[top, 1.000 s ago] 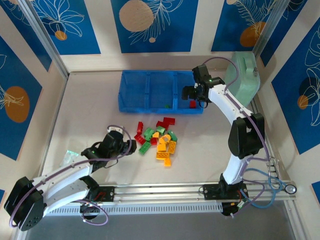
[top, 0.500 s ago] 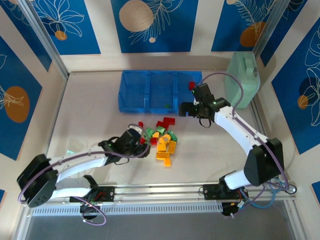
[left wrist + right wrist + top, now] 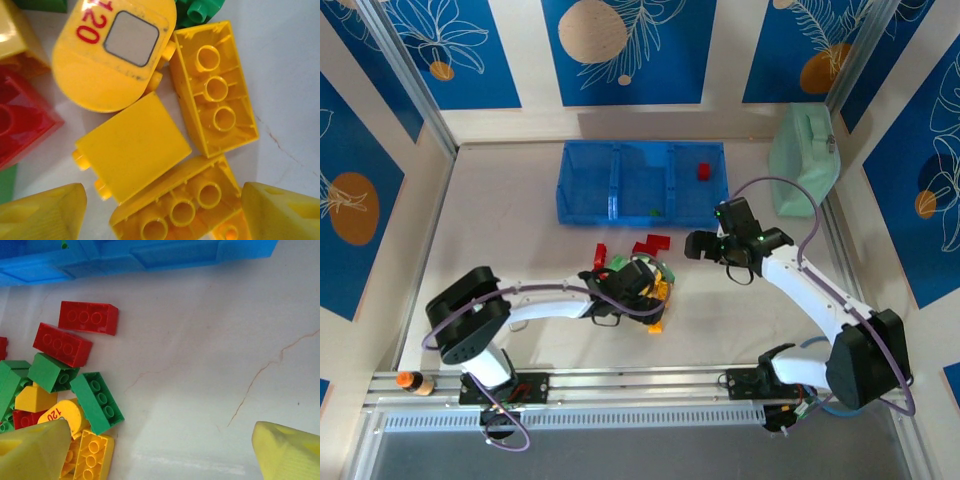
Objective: Sort the legos into containers by color
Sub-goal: Pick up the lego from the middle-left of the table.
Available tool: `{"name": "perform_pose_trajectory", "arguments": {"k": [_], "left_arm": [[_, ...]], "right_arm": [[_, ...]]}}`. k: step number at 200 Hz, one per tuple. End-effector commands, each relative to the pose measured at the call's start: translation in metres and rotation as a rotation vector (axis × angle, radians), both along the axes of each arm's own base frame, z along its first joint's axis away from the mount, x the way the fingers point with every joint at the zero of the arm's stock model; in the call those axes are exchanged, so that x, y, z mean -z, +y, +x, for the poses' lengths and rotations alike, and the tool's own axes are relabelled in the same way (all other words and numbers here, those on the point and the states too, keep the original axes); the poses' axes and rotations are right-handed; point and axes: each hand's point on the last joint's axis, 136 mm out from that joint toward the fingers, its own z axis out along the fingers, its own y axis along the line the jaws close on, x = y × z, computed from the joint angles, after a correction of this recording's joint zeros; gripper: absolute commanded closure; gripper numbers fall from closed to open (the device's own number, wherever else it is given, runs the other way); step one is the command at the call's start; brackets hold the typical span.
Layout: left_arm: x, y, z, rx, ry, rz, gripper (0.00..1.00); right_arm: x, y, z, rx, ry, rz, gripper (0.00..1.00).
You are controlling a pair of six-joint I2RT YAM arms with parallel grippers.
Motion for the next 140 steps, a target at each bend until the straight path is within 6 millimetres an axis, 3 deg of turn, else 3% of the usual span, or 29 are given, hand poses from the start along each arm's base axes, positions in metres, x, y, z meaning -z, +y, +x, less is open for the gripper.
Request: {"name": "perform_pose_trajectory", "arguments": {"k": [1,62,101,140], "left_arm": [[0.003,-0.007,-0.004,-0.005,0.041,0.034,0.18],[0.032,-0.003,-0.008,-0.001,0.091,0.160,0.21],[0.038,0.001,-0.012,-0.016,0.111,0.180,0.30],[0.041,0.008,-0.019,-0.033,0.117,0.212,0.28]], "right_arm": [[0.000,0.003,-0.003,0.005,-0.006,0.045,0.07],[0.006,-0.005,-0.011,0.031,-0.017,0.062,0.08],[0.006,-0.011,-0.015,0.048,-0.028,0.080,0.08],[0.006,-0.014,-0.018,0.057,-0.035,0.091,0.08]]}}
